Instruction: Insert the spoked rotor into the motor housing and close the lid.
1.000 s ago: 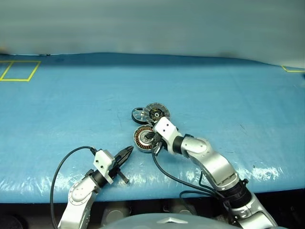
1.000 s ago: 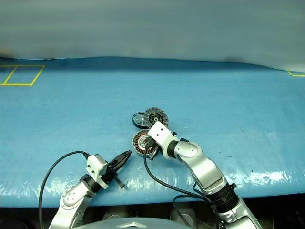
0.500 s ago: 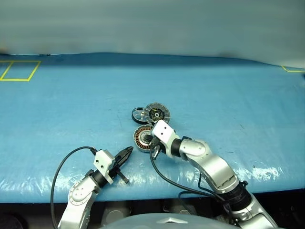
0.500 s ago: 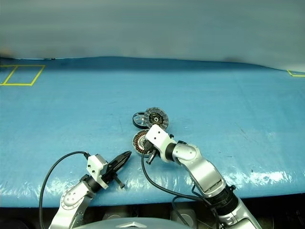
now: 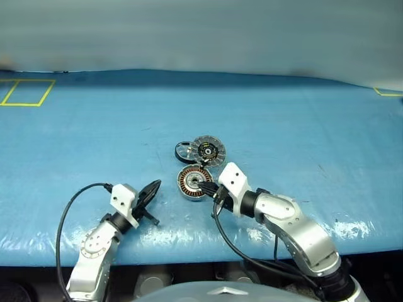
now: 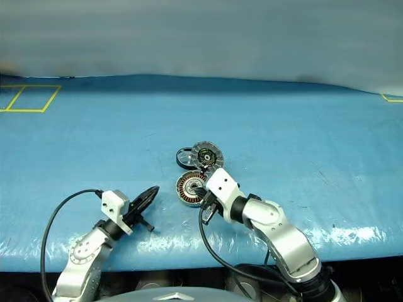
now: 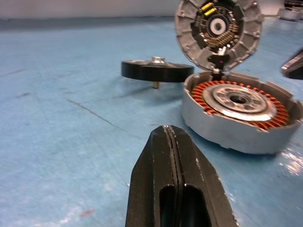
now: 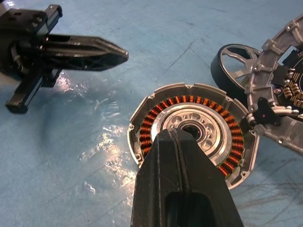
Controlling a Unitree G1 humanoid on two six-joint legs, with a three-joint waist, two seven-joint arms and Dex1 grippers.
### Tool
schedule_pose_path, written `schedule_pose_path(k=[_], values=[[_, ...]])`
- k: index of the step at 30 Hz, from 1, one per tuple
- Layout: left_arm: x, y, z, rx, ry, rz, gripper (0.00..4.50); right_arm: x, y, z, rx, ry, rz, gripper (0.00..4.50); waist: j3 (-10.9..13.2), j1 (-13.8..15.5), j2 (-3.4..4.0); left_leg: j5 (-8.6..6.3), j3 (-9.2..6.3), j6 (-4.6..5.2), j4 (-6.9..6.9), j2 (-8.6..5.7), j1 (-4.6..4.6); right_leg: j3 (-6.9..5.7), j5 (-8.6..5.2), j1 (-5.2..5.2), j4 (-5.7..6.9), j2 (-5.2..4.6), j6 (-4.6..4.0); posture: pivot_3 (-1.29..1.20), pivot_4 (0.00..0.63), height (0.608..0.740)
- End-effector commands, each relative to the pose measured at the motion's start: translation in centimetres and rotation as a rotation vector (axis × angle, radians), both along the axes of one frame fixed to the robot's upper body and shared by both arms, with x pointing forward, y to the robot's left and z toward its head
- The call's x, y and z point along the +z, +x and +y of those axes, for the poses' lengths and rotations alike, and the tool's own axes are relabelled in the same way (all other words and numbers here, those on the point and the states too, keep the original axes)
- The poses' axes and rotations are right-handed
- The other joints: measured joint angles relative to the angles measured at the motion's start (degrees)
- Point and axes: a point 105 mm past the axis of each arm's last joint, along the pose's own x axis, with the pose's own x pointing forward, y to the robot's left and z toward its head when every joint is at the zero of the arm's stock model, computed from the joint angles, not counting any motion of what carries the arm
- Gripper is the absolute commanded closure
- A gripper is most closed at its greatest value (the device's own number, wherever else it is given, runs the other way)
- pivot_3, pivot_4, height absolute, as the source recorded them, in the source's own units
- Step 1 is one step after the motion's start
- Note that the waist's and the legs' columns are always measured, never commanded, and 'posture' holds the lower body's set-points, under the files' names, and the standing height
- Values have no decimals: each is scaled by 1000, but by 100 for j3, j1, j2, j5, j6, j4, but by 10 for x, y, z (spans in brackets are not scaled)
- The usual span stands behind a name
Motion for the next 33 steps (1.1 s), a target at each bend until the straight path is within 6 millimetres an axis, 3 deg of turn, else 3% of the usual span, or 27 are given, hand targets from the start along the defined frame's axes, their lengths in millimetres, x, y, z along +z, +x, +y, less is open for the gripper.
schedule_pose_path(k=[1, 9, 13, 23, 26, 33], values=[[25, 14, 4, -22, -35, 3, 4500, 14, -6, -10, -22, 55, -66, 4490, -1, 2, -3, 0, -1, 0, 1, -1, 1, 0, 1, 2, 0, 1, 1, 0, 150, 740], [47, 48, 2, -220, 75, 69, 4500, -10, -15, -32, -147, 113, -98, 4490, -1, 1, -2, 5, -14, -10, 0, 0, 12, 2, 0, 20, -1, 19, 43, 0, 150, 740], [53, 64, -2, -347, 169, 96, 4500, -24, -20, -34, -183, 135, -45, 4490, 0, 1, -2, 8, -12, -14, 0, -3, 22, 5, -13, 30, -1, 23, 21, 0, 150, 740], [64, 98, -9, -563, 377, 77, 4500, -35, -28, -35, -229, 175, -5, 4490, 0, 8, -4, 12, -24, -19, 0, -34, 20, 8, -5, 31, -1, 27, 19, 0, 150, 740], [68, 113, -11, -594, 447, 78, 3944, -38, -28, -37, -255, 175, -3, 4500, 2, 28, -7, 12, -30, -19, 1, -36, 16, 4, -1, 31, -1, 28, 17, 0, 150, 740], [76, 130, -20, -640, 531, 42, 1606, -41, -29, -38, -277, 170, 1, 4500, 3, 31, -9, 10, -31, -14, 5, -39, 10, 6, 5, 30, -3, 26, 40, 0, 150, 740]])
